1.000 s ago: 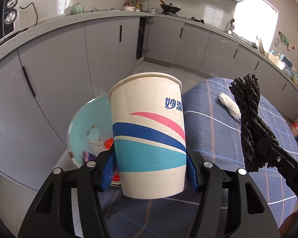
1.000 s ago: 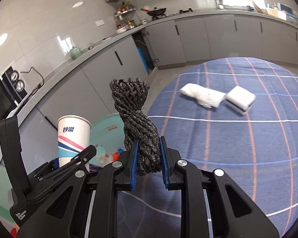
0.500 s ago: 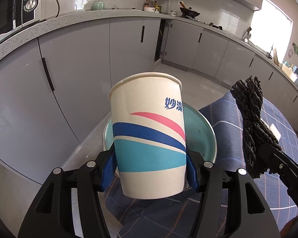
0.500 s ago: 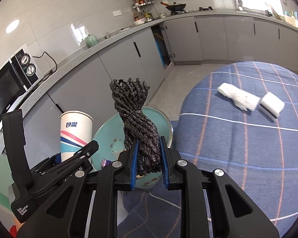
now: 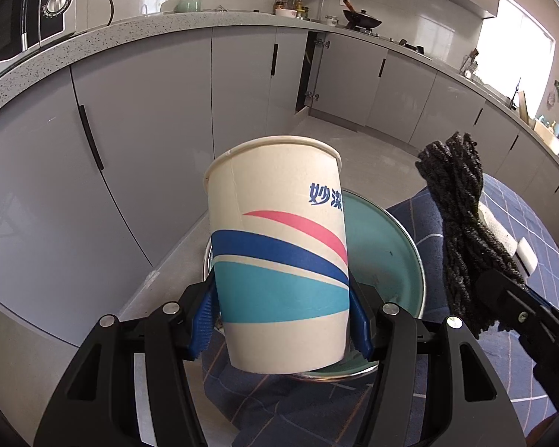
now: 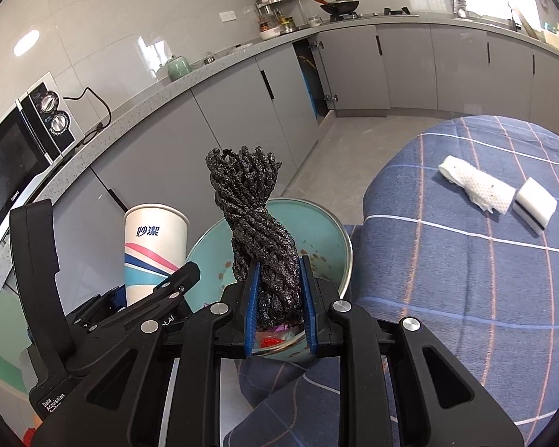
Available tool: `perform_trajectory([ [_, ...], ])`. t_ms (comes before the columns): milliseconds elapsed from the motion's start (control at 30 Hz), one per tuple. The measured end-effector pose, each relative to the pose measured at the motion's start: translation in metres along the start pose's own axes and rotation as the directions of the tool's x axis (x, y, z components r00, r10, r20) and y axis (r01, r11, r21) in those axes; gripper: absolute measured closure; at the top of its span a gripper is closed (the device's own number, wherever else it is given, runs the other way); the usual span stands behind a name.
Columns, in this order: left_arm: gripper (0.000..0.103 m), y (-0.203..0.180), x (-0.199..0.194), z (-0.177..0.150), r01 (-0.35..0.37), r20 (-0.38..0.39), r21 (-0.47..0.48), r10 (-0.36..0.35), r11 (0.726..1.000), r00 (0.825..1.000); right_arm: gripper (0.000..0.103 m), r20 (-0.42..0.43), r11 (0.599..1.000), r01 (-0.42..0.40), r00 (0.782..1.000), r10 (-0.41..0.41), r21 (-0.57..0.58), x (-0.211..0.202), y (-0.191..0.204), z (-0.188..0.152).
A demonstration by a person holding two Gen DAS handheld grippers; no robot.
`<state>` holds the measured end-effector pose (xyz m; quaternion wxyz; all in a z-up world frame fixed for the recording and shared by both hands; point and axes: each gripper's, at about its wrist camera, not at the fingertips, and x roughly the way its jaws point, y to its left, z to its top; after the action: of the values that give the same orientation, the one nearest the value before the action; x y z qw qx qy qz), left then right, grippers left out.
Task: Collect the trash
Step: 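Carry the paper cup and black net over the teal bucket with both tools, then open both tools to drop the cup and net into the teal bucket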
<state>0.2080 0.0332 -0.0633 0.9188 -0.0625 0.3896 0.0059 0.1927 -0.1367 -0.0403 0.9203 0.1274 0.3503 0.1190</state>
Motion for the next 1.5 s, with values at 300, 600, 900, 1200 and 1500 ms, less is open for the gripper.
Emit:
perform_trajectory([
  [300, 0.045, -0.002, 0.018, 0.009, -0.008, -0.025, 0.014, 0.008, 1.0, 1.0, 0.082, -0.019, 1.0, 0.028, 0.999, -0.028, 0.01, 0.018, -0.003, 0.001],
  [600, 0.045, -0.003, 0.047, 0.014, -0.022, -0.082, 0.041, 0.026, 0.999, 0.996, 0.082, -0.06, 0.998, 0.052, 0.997, -0.05, 0.029, 0.043, -0.007, 0.0],
  [900, 0.045, -0.003, 0.063, 0.016, -0.045, -0.106, 0.062, 0.051, 0.997, 0.993, 0.081, -0.079, 0.998, 0.06, 0.995, -0.056, 0.037, 0.055, -0.01, 0.002],
  [1200, 0.044, 0.002, 0.075, 0.015, -0.075, -0.132, 0.075, 0.085, 0.994, 0.988, 0.077, -0.097, 0.998, 0.058, 0.994, -0.054, 0.035, 0.073, -0.011, 0.001],
  [1500, 0.019, 0.004, 0.069, 0.011, -0.114, -0.106, 0.093, 0.123, 0.989, 0.987, 0.061, -0.052, 0.998, 0.019, 0.999, -0.016, 0.057, 0.055, -0.017, -0.001],
])
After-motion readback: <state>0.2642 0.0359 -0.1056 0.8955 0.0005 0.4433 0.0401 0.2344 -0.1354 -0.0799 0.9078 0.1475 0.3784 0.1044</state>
